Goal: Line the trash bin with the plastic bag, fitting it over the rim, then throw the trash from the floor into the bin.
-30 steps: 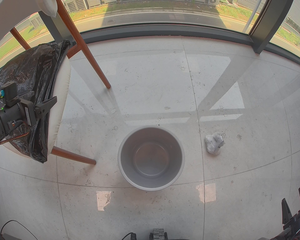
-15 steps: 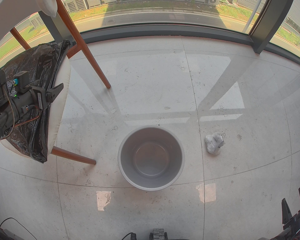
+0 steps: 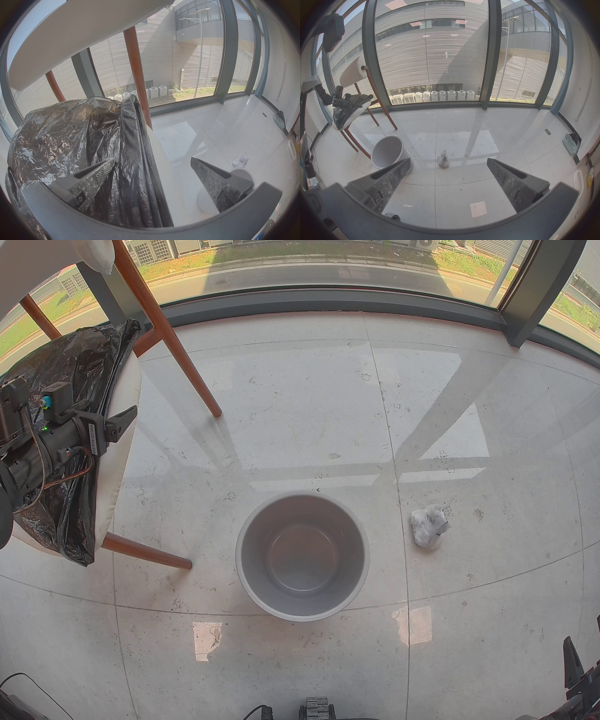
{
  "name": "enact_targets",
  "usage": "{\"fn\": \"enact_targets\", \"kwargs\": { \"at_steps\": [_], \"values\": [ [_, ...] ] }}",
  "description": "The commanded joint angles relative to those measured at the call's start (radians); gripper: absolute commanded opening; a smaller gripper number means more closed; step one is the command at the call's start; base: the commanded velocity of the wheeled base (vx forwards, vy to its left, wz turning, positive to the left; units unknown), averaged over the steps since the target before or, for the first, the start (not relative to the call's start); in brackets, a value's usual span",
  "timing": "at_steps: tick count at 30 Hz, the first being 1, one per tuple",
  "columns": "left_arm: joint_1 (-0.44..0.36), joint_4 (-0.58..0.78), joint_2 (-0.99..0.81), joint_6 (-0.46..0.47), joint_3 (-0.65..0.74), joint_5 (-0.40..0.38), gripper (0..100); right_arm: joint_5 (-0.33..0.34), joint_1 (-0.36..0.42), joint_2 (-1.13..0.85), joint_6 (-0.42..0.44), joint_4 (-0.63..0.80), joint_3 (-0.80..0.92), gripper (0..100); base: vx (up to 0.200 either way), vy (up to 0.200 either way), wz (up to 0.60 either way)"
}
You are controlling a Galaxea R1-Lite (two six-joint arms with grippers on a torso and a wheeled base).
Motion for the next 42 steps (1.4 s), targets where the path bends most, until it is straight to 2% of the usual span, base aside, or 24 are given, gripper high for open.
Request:
{"fn": "enact_targets", "kwargs": {
  "at_steps": [1, 2, 3, 18, 27, 28, 32, 36, 38, 39, 42],
  "values": [
    [0.000, -0.001, 0.003, 0.000, 0.001, -0.002, 100, 0.000, 0.000, -0.013, 0.000, 0.000, 0.018, 100, 0.000, 0.000, 0.00],
    [0.000, -0.001, 0.006, 0.000, 0.002, -0.002, 100, 0.000, 0.000, -0.013, 0.000, 0.000, 0.018, 100, 0.000, 0.000, 0.00],
    [0.002, -0.002, 0.014, 0.000, 0.004, -0.002, 0, 0.000, 0.000, -0.013, 0.000, 0.000, 0.018, 100, 0.000, 0.000, 0.00],
    [0.005, 0.001, 0.020, -0.007, -0.001, -0.003, 0, 0.000, 0.000, -0.013, 0.000, 0.000, 0.018, 100, 0.000, 0.000, 0.00],
    [0.007, 0.056, -0.007, -0.045, -0.004, -0.005, 0, 0.000, 0.000, -0.013, 0.000, 0.000, 0.018, 100, 0.000, 0.000, 0.00],
    [0.003, 0.139, -0.090, -0.100, -0.004, -0.006, 0, 0.000, 0.000, -0.013, 0.000, -0.002, 0.018, 100, 0.000, 0.000, 0.00],
    [0.003, 0.275, -0.188, -0.209, -0.019, -0.051, 0, 0.000, 0.000, -0.013, 0.000, 0.000, 0.018, 100, 0.000, 0.000, 0.00],
    [0.013, 0.358, -0.244, -0.309, -0.030, -0.137, 0, 0.000, 0.000, -0.013, 0.000, 0.000, 0.018, 100, 0.000, 0.000, 0.00],
    [0.013, 0.363, -0.247, -0.318, -0.030, -0.143, 0, 0.000, 0.000, -0.013, 0.000, 0.000, 0.018, 100, 0.000, 0.000, 0.00],
    [0.010, 0.397, -0.279, -0.398, -0.031, -0.197, 0, 0.000, 0.000, -0.013, 0.000, 0.000, 0.018, 100, 0.000, 0.000, 0.00],
    [0.007, 0.407, -0.299, -0.471, -0.030, -0.266, 0, 0.000, 0.000, -0.013, 0.000, 0.000, 0.018, 100, 0.000, 0.000, 0.00]
  ]
}}
